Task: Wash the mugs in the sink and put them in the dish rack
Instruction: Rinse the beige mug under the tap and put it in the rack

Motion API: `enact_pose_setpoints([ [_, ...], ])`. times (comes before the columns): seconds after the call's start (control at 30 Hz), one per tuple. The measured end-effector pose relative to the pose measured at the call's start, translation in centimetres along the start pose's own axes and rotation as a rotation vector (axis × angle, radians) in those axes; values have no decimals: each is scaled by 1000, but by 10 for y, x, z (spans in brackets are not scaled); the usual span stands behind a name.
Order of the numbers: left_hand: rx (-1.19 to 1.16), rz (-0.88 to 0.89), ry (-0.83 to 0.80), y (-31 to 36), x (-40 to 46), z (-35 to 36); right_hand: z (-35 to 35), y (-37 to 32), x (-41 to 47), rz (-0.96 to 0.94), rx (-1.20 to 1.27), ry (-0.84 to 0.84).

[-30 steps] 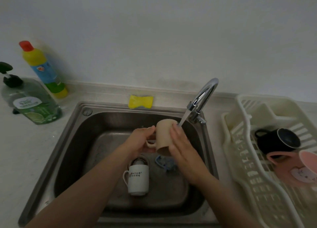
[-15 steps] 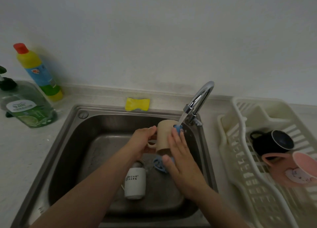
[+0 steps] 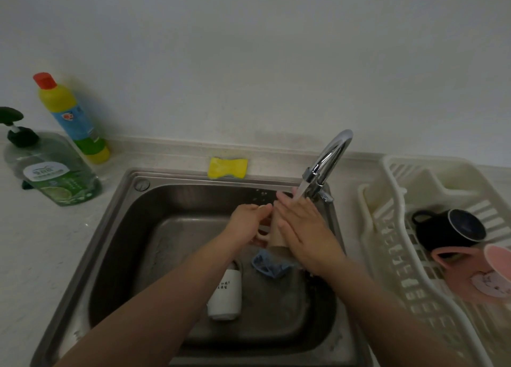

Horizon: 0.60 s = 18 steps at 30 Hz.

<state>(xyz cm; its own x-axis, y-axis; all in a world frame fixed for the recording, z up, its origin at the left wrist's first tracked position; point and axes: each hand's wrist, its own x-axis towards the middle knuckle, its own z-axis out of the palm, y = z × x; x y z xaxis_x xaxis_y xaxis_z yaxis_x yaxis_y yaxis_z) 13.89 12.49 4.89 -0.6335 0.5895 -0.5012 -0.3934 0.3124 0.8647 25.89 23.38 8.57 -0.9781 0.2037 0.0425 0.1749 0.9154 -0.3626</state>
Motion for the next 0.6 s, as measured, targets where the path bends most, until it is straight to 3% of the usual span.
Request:
enact_pose_setpoints([
  [0.1, -80, -42, 24, 2, 5, -4, 10, -13, -26, -138, -34, -61],
  [0.27, -5, -19, -2, 2, 7, 8, 3, 9, -3, -7, 25, 42],
  [0.43, -150, -61, 4, -4, 10, -2, 13, -4, -40, -141, 37, -27],
  [0.6, -154, -44, 13, -6, 5, -3, 11, 4, -8, 171, 341, 17],
])
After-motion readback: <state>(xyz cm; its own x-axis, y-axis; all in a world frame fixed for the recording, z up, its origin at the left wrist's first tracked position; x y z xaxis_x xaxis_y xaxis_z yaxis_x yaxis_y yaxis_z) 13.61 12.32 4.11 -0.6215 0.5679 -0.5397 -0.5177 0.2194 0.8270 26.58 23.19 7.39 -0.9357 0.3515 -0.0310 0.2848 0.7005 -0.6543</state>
